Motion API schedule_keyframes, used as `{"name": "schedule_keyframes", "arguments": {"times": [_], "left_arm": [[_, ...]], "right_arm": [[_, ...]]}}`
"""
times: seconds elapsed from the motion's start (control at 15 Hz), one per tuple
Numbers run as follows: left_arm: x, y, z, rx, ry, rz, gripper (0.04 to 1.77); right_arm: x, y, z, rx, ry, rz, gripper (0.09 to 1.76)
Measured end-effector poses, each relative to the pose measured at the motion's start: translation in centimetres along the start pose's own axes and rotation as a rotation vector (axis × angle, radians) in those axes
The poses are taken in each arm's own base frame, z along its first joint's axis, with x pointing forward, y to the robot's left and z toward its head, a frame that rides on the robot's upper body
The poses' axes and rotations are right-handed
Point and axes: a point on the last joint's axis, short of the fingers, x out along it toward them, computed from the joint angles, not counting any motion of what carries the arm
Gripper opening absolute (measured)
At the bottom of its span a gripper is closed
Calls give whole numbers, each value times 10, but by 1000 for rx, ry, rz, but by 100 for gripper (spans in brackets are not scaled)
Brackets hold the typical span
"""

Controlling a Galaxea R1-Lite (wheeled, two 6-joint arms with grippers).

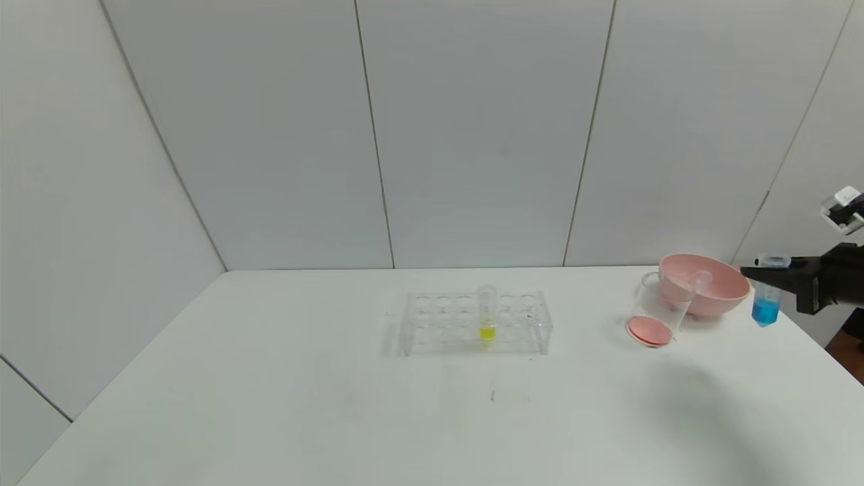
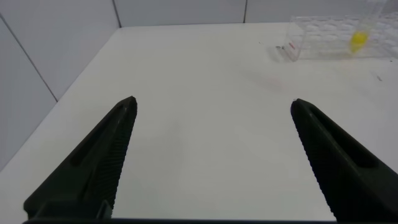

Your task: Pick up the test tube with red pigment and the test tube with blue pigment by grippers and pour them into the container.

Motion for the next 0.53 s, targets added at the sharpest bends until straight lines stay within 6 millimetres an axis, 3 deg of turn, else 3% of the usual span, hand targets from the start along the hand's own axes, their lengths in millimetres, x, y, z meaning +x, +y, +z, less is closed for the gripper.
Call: {"name": "schedule_keyframes", "arguments": {"times": [0.53], "left_arm": [[0,0,0,0,0,0,176]], "right_arm": [[50,-12,47,-103,142,122,52]]}}
